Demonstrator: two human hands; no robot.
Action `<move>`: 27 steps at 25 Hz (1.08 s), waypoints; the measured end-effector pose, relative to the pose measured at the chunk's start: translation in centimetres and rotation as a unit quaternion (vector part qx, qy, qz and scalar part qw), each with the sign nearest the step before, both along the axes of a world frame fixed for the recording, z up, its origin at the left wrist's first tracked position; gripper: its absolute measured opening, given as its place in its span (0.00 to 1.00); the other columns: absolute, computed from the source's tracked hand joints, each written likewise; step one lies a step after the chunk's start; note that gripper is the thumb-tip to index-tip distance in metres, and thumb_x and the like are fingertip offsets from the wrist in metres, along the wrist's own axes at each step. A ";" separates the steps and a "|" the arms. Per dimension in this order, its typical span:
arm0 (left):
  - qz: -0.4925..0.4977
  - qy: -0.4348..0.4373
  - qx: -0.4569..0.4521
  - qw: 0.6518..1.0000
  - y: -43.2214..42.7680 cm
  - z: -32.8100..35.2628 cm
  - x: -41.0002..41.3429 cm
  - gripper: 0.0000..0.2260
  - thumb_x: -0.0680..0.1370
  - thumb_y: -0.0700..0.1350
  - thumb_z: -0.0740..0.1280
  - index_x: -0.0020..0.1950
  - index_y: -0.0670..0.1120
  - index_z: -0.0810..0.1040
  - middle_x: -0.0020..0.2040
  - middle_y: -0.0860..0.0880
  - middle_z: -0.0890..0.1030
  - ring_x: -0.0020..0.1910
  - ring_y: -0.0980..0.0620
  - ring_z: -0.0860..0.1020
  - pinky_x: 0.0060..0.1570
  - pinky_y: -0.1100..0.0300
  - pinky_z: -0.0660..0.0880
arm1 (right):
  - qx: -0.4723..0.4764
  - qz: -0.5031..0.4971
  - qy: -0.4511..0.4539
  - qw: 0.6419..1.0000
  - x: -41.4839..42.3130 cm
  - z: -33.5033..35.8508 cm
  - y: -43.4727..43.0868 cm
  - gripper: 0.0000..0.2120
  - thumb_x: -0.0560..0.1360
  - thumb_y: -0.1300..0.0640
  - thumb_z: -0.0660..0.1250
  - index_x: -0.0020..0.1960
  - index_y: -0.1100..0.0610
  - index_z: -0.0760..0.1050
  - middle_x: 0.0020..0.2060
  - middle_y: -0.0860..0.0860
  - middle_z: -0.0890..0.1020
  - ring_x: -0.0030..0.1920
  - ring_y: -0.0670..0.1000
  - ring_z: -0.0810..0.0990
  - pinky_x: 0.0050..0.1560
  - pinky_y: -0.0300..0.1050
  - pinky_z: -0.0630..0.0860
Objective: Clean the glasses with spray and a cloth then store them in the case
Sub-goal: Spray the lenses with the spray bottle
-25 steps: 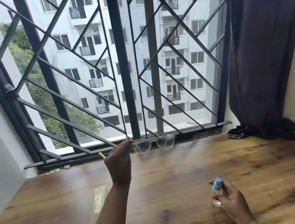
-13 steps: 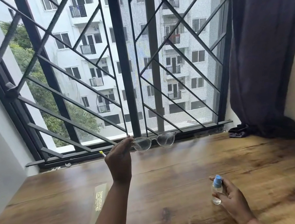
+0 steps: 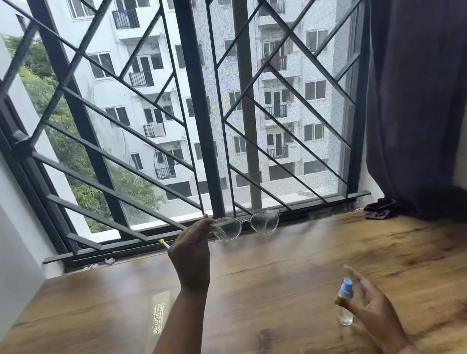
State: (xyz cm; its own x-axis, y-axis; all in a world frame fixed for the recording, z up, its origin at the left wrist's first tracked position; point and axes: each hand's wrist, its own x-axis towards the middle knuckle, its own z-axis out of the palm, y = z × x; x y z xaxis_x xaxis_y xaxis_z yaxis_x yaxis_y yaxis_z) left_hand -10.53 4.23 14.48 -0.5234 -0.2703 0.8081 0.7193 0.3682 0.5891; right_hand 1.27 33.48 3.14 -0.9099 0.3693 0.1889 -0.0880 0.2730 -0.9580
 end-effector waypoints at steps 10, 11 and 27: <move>0.005 0.005 -0.013 1.000 0.2 -0.1 0.0 0.08 0.71 0.44 0.67 0.45 0.45 0.84 0.43 0.45 0.85 0.43 0.50 0.83 0.41 0.50 0.80 | 0.147 -0.029 0.207 0.967 -5.9 11.9 -5.2 0.20 0.67 0.69 0.72 0.57 0.56 0.78 0.42 0.45 0.81 0.36 0.36 0.79 0.39 0.23 0.69; 0.001 0.004 -0.011 1.000 0.2 -0.2 0.0 0.07 0.71 0.44 0.67 0.45 0.45 0.83 0.43 0.46 0.84 0.43 0.50 0.83 0.42 0.50 0.80 | 0.164 -0.023 0.219 0.962 -6.5 12.4 -5.6 0.19 0.66 0.70 0.73 0.55 0.59 0.79 0.44 0.46 0.81 0.39 0.31 0.78 0.41 0.22 0.69; 0.016 -0.003 -0.054 0.998 0.0 -1.5 1.0 0.07 0.70 0.43 0.69 0.44 0.43 0.84 0.42 0.47 0.85 0.44 0.55 0.82 0.43 0.56 0.79 | 0.204 0.025 0.264 0.942 -7.9 11.6 -6.4 0.13 0.64 0.74 0.72 0.45 0.62 0.83 0.42 0.48 0.83 0.45 0.30 0.78 0.50 0.27 0.74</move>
State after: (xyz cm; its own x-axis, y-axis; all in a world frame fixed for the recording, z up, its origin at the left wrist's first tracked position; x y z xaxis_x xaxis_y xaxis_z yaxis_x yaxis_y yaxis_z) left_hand -9.51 4.21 13.00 -0.5208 -0.1991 0.8301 0.7025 0.4525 0.5493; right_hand -6.60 27.04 14.71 -0.6641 0.1258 0.7370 -0.5456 0.5924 -0.5928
